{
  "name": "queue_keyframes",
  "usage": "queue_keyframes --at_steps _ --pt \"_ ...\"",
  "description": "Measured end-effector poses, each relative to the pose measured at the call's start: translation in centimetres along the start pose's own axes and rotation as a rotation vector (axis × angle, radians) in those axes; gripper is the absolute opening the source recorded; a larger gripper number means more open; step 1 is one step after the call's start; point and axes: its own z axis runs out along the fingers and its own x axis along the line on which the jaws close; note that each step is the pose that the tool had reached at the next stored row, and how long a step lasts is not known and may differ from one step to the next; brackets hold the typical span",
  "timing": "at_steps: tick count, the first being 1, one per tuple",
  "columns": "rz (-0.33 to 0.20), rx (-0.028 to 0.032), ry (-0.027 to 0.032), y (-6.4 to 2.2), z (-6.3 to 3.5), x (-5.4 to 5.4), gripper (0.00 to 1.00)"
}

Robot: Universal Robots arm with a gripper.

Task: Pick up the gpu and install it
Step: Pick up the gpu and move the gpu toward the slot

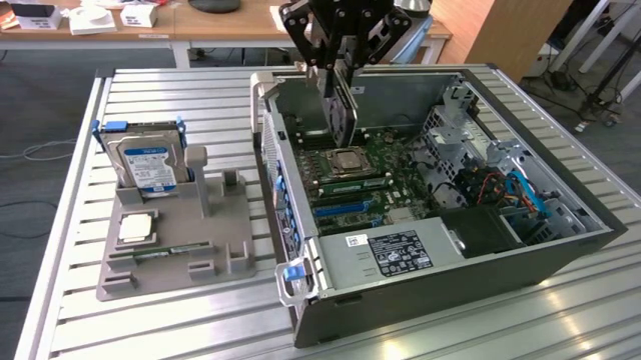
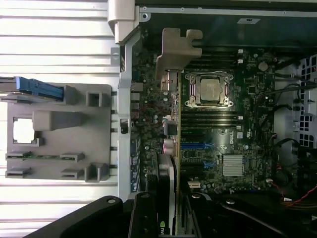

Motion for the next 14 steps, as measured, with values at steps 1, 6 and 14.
queue_keyframes --at_steps 1,6,14 --pt "0.0 0.0 0.0001 0.0 0.0 -0.3 0.27" --pt "0.0 0.0001 0.0001 0.03 0.03 -1.7 0.27" --pt "0.0 0.0 0.0 0.07 0.09 -4.1 0.27"
